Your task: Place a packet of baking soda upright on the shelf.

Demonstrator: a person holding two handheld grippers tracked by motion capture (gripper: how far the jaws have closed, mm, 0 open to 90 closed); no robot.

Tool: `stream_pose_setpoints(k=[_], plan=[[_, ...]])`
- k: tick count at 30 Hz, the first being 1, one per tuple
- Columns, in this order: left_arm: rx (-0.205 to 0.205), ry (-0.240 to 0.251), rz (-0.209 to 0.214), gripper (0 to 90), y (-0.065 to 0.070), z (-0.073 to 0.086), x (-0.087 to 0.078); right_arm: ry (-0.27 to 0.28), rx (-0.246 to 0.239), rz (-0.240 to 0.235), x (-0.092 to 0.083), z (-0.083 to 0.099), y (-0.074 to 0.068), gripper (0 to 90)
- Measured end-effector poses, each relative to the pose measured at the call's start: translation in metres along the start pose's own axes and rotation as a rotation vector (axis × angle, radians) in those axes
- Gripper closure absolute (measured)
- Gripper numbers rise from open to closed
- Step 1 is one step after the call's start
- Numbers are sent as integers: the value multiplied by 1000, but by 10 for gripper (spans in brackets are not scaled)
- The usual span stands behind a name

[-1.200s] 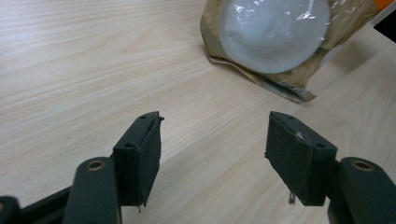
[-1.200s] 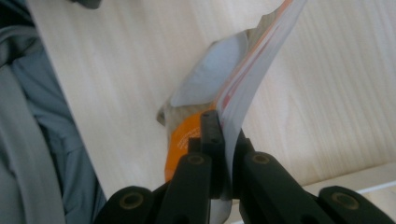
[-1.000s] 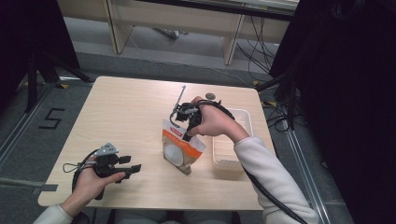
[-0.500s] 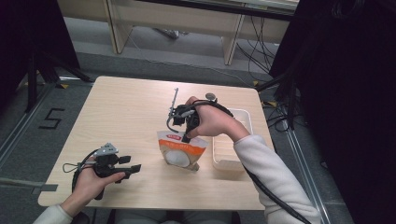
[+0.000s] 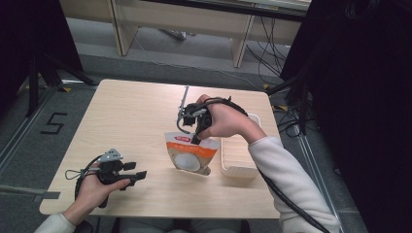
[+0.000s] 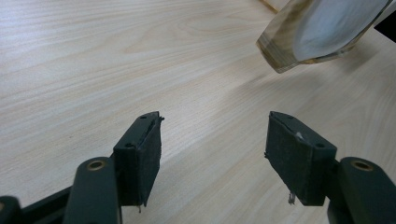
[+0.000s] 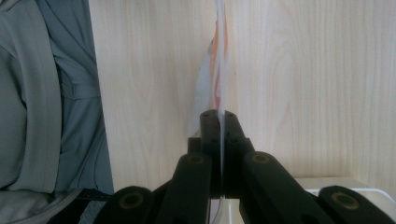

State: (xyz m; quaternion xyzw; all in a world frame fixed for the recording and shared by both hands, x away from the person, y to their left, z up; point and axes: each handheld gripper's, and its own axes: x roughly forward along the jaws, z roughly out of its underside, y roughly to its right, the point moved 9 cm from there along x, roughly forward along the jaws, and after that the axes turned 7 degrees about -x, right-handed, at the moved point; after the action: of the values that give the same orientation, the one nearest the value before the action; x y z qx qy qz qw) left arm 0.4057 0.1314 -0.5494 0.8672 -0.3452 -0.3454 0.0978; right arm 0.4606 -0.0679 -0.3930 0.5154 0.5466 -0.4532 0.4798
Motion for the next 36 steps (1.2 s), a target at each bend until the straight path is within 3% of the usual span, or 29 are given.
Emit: stream_pose_setpoints(k=[9, 14, 16, 17, 19, 21, 25, 29, 30, 36], plan=[[10, -3, 2, 354, -1, 0, 0, 1, 11, 14, -21, 6, -1, 900], [3, -3, 2, 354, 0, 0, 0, 3, -13, 37, -27, 11, 1, 900], [6, -3, 1, 354, -1, 0, 0, -2, 14, 34, -29, 12, 0, 900], [10, -4, 2, 354, -1, 0, 0, 15, -14, 35, -31, 11, 2, 900], [10, -4, 2, 354, -1, 0, 0, 10, -18, 43, -34, 12, 3, 900], [10, -3, 2, 354, -1, 0, 0, -7, 4, 45, -38, 15, 1, 900], [-1, -4, 1, 354, 0, 0, 0, 0, -13, 51, -42, 16, 3, 900], [0, -4, 1, 354, 0, 0, 0, 0, 2, 61, -47, 19, 2, 900], [2, -4, 1, 354, -1, 0, 0, 23, -16, 68, -48, 19, 4, 900], [-3, -3, 2, 354, -1, 0, 0, 10, -14, 75, -55, 28, 4, 900]])
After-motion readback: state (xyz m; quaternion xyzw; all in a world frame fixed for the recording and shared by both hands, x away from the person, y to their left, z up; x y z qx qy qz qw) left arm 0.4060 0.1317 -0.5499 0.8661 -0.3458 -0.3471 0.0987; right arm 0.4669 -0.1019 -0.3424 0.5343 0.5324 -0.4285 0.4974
